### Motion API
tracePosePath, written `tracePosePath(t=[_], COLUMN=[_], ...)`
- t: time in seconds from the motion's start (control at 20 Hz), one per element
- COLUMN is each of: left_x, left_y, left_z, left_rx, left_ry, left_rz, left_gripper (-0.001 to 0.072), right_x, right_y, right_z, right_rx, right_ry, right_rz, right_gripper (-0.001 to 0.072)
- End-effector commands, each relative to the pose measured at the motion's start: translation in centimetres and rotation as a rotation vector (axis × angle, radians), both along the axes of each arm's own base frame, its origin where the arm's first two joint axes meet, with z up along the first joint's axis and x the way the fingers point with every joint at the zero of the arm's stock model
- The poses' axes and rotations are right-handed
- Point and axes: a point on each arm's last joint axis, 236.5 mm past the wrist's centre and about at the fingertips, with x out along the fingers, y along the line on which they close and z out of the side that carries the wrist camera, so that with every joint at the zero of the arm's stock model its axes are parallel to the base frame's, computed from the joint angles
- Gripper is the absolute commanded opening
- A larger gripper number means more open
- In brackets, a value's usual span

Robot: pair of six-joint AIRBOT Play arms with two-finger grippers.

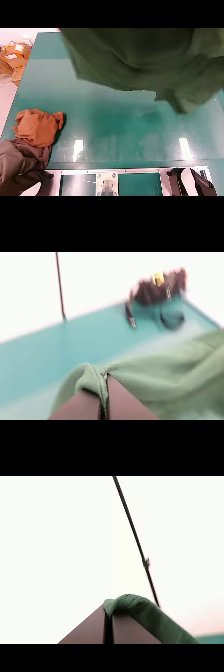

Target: Fold the shirts.

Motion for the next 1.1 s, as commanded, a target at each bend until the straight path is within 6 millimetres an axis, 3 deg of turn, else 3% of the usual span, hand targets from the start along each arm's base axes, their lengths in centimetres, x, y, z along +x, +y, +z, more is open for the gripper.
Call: tracePosePath(t=[0.0, 0.05, 0.15, 0.25, 0.35, 0.45, 0.6, 0.7, 0.8, 0.9, 1.05], left_x=[-3.5, -3.1, -0.6, 3.4, 7.9, 12.5, 18.7, 21.7, 23.6, 25.6, 28.2], left_y=[4.5, 5.3, 5.5, 4.7, 3.4, 2.0, 0.0, -1.1, -1.7, -1.4, -1.2], left_z=[3.8, 3.3, 0.3, -5.3, -12.4, -20.1, -31.6, -38.6, -44.3, -47.4, -48.9], left_rx=[0.015, 0.039, 0.089, 0.152, 0.214, 0.266, 0.319, 0.308, 0.183, 0.04, -0.113], left_ry=[-0.149, -0.134, -0.059, 0.069, 0.219, 0.37, 0.575, 0.698, 0.845, 0.921, 0.945], left_rz=[0.139, 0.174, 0.208, 0.217, 0.208, 0.2, 0.189, 0.18, 0.154, 0.129, 0.079], left_gripper=[0.0024, 0.0024, 0.0024, 0.0025, 0.0024, 0.0024, 0.0024, 0.0024, 0.0024, 0.0023, 0.0023], right_x=[-5.1, -5.1, -3.1, 0.5, 5.4, 10.3, 16.1, 19.0, 21.5, 23.6, 26.8], right_y=[1.2, 0.8, -0.6, -3.0, -5.7, -6.9, -8.4, -9.3, -10.1, -10.8, -10.6], right_z=[4.9, 4.8, 2.7, -1.3, -7.8, -16.6, -29.4, -36.6, -42.2, -46.5, -50.5], right_rx=[-0.095, -0.106, -0.101, -0.041, 0.012, 0.05, 0.092, 0.125, 0.172, 0.202, 0.215], right_ry=[-0.114, -0.109, -0.024, 0.101, 0.253, 0.43, 0.654, 0.791, 0.894, 0.969, 1.027], right_rz=[-0.143, -0.166, -0.173, -0.149, -0.1, -0.033, -0.025, -0.025, -0.016, -0.005, 0.027], right_gripper=[0.0015, 0.0015, 0.0015, 0.0015, 0.0015, 0.0015, 0.0015, 0.0015, 0.0015, 0.0015, 0.0015])
